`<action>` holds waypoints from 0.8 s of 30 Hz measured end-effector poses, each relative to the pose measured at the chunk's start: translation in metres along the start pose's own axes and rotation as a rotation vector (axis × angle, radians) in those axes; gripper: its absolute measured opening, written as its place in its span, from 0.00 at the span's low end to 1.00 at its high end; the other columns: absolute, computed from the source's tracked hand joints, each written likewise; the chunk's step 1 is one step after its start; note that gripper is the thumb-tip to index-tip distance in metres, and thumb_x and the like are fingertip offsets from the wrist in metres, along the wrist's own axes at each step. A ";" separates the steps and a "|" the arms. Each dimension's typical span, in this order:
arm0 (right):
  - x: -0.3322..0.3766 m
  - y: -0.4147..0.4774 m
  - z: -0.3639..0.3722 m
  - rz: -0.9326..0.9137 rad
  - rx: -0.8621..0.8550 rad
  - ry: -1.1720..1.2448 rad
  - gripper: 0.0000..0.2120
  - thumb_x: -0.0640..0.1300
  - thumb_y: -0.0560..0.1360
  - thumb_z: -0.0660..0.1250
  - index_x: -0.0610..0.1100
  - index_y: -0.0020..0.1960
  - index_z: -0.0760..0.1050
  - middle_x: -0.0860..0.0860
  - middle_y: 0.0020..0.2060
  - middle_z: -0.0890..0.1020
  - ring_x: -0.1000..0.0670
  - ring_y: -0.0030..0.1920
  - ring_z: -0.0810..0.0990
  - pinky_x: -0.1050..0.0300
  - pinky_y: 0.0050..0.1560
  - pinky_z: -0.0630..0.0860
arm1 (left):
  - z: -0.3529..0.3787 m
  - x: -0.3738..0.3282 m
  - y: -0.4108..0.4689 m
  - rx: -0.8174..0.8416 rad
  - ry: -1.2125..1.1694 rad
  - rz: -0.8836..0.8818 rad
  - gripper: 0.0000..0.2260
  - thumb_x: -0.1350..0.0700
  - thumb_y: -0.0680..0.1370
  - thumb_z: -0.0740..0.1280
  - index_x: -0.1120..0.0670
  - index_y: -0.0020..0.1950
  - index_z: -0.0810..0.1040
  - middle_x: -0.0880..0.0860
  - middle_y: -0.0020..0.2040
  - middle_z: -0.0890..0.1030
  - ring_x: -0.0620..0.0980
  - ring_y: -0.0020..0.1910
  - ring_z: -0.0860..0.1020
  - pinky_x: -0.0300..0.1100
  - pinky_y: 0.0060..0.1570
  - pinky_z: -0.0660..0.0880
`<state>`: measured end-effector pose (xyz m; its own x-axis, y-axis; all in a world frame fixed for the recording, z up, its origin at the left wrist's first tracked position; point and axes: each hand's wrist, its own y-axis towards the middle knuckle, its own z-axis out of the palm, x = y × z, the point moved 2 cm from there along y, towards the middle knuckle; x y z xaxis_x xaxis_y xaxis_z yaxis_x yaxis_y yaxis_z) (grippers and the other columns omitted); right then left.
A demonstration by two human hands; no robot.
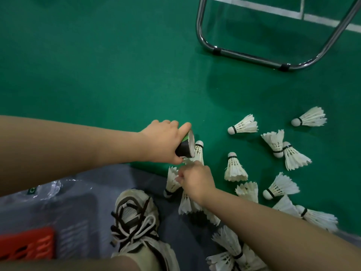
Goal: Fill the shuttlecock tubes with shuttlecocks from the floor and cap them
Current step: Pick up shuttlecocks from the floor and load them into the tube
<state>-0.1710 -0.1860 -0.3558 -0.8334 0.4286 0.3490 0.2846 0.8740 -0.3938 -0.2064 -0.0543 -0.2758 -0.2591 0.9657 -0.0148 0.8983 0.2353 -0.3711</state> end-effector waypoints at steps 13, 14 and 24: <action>-0.090 0.005 -0.083 0.573 -0.436 0.639 0.10 0.46 0.79 0.57 0.43 0.45 0.74 0.47 0.37 0.76 0.49 0.34 0.71 0.54 0.37 0.68 | -0.012 0.004 0.008 -0.017 -0.011 -0.051 0.33 0.38 0.69 0.68 0.54 0.66 0.61 0.56 0.53 0.73 0.58 0.52 0.74 0.49 0.48 0.71; -0.098 0.005 -0.086 0.618 -0.467 0.687 0.11 0.45 0.79 0.56 0.43 0.45 0.74 0.47 0.36 0.76 0.49 0.33 0.70 0.55 0.36 0.67 | -0.013 0.002 0.009 -0.015 -0.012 -0.050 0.33 0.38 0.69 0.68 0.54 0.65 0.61 0.56 0.53 0.73 0.58 0.52 0.74 0.49 0.48 0.71; -0.092 -0.022 -0.067 0.456 -0.474 0.637 0.11 0.41 0.75 0.62 0.45 0.57 0.70 0.53 0.48 0.75 0.52 0.49 0.75 0.57 0.51 0.73 | -0.018 -0.011 0.018 -0.016 0.009 -0.045 0.32 0.39 0.69 0.68 0.54 0.65 0.62 0.56 0.53 0.74 0.58 0.52 0.75 0.50 0.48 0.71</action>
<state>-0.0690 -0.2293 -0.3222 -0.2135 0.6773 0.7041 0.8036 0.5316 -0.2676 -0.1811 -0.0584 -0.2660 -0.2960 0.9551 0.0098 0.8915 0.2799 -0.3562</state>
